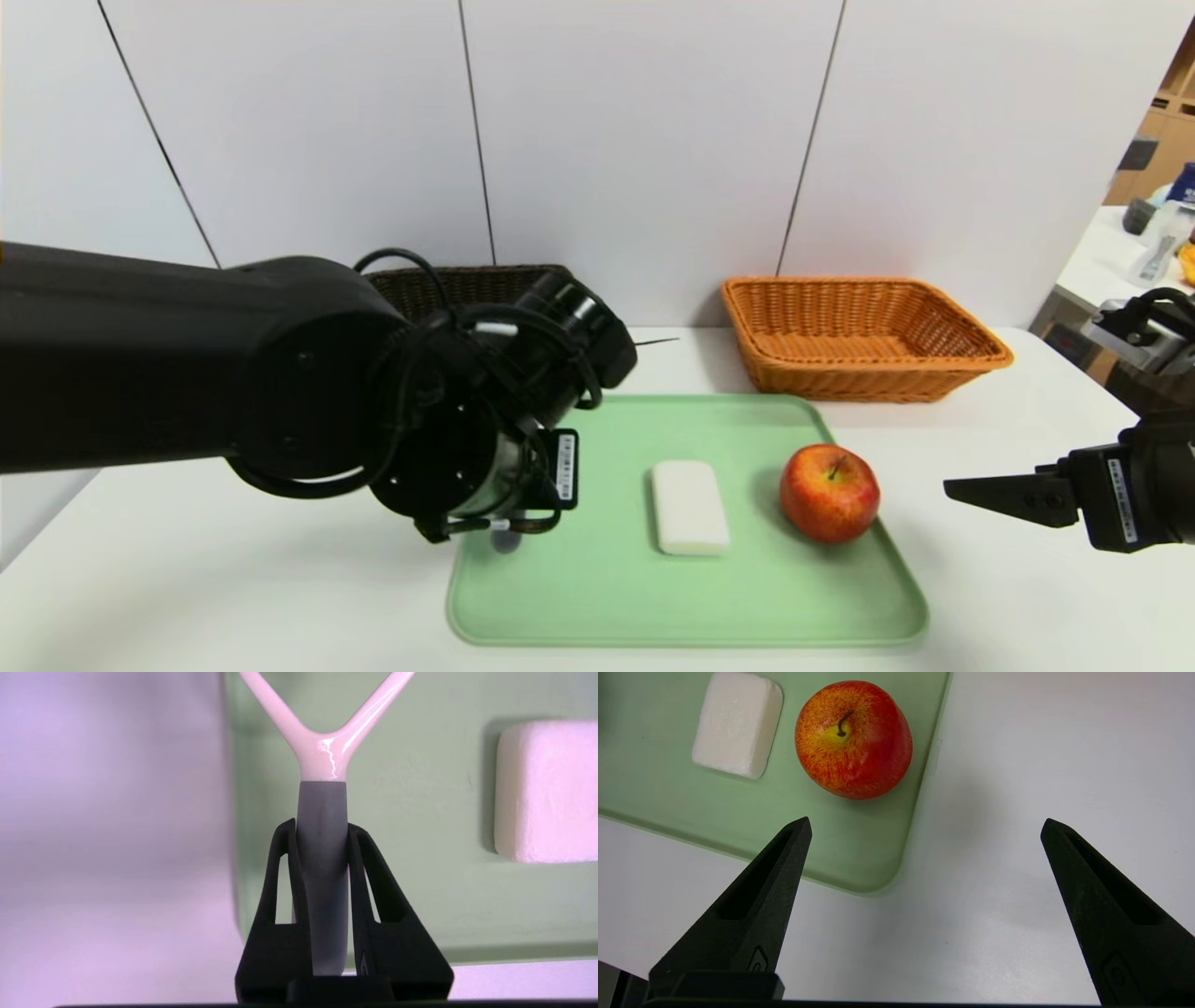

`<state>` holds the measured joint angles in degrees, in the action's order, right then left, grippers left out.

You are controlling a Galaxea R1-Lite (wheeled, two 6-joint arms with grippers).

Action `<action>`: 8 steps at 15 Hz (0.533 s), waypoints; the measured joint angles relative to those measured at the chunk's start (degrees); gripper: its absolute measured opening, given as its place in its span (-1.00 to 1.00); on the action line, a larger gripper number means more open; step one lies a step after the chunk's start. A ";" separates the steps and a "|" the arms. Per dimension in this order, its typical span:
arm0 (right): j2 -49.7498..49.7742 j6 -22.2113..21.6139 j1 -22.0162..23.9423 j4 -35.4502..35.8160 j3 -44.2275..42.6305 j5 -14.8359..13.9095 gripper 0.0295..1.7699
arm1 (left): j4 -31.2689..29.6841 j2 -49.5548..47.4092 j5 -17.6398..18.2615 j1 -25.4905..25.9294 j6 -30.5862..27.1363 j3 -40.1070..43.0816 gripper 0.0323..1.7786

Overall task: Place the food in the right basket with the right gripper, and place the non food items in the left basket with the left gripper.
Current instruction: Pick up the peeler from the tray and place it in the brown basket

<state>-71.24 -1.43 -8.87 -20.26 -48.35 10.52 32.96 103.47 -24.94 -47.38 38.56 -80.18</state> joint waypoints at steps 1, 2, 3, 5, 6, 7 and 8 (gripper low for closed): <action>0.11 -0.02 -0.05 0.48 -0.05 -0.05 0.92 | -0.06 -1.00 0.09 1.94 -2.67 -0.88 -0.72; 0.21 -0.09 -0.07 2.01 0.20 -0.02 0.92 | -0.09 -1.77 0.15 4.08 -5.05 -2.34 -0.72; 0.24 -0.13 -0.07 3.34 0.52 -0.05 0.92 | -0.13 -2.32 0.28 6.57 -7.63 -4.52 -0.72; 0.29 -0.13 -0.10 3.97 0.85 -0.05 0.92 | -0.17 -2.62 1.55 11.28 -12.19 -9.26 -0.72; 0.32 -0.13 -0.10 4.00 0.89 -0.11 0.92 | -0.13 -2.35 2.79 13.57 -14.28 -11.82 -0.72; 0.32 -0.15 -0.10 4.00 0.89 -0.11 0.92 | -0.17 -1.79 4.05 15.56 -15.88 -14.03 -0.72; 0.29 -0.15 -0.07 4.00 0.89 -0.09 0.92 | -0.15 -0.80 5.00 17.52 -17.77 -16.13 -0.72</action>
<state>-70.95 -1.57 -8.95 -16.26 -47.46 10.44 32.82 102.67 -19.94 -29.87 20.78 -96.31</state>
